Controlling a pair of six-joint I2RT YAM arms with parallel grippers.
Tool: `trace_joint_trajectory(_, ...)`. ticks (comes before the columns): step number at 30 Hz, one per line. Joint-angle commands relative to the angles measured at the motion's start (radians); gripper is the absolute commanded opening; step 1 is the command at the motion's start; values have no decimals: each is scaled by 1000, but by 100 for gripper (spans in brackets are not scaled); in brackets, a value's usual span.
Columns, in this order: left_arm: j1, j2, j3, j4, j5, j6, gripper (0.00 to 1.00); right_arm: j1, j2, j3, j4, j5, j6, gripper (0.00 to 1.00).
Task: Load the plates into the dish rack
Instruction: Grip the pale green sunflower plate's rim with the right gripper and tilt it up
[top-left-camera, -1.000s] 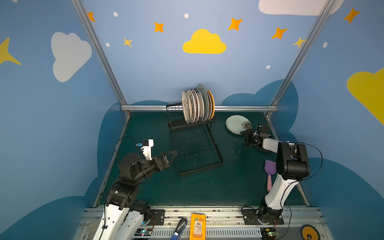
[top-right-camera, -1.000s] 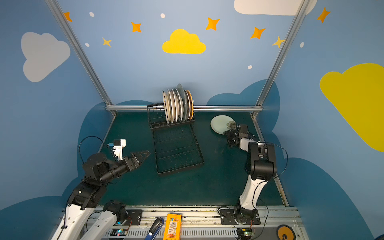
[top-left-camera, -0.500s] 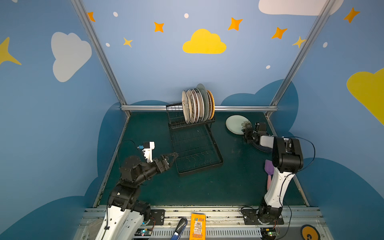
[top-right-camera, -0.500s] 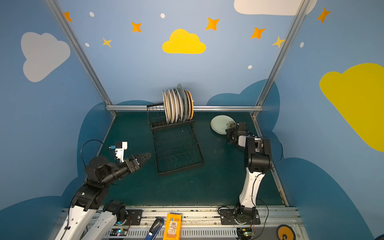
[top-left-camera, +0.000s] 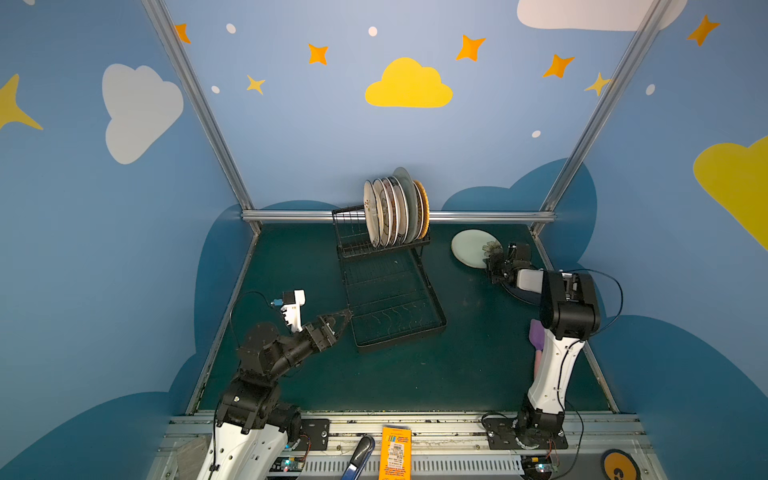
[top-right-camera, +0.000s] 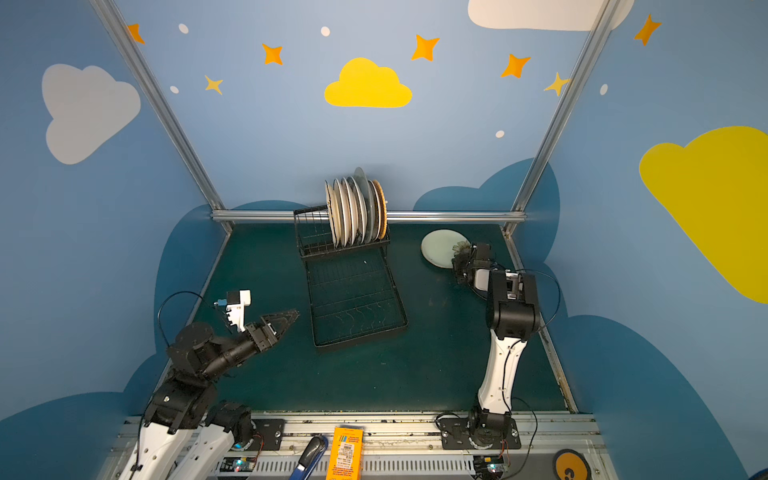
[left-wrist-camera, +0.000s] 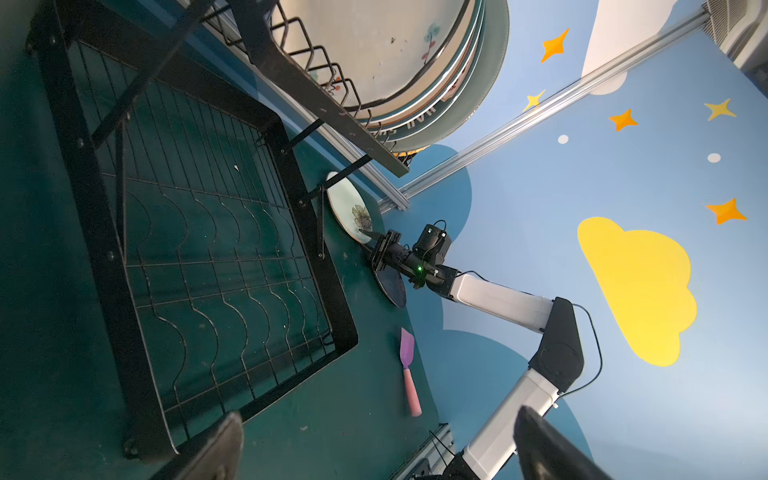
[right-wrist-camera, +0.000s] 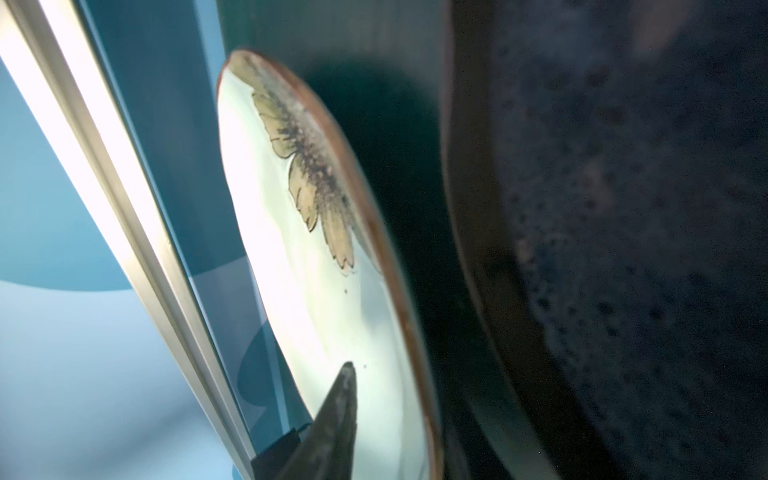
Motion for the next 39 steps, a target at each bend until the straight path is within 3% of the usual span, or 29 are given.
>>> trace_joint_trajectory(1,2,-18,20,-10,-28,1,100,18,51,-4,67,8,16,18)
trace_joint_trajectory(5,2,-33,55,-59,-57,19,100,28,62,-6,122,-6,19,6)
trace_joint_trajectory(9,2,-50,83,-112,-77,41,100,37,39,-17,141,-11,-2,0)
trace_joint_trajectory(21,2,-58,99,-125,-115,83,100,34,-161,-87,152,-142,-81,0)
trace_joint_trajectory(28,-21,102,165,-102,-36,154,97,10,-399,-224,34,-254,-113,0)
trace_joint_trajectory(32,-154,153,165,-13,-158,188,96,-31,-579,-299,-131,-303,-172,0)
trace_joint_trajectory(39,-601,380,235,98,-566,460,97,-141,-861,-346,-458,-442,-302,0)
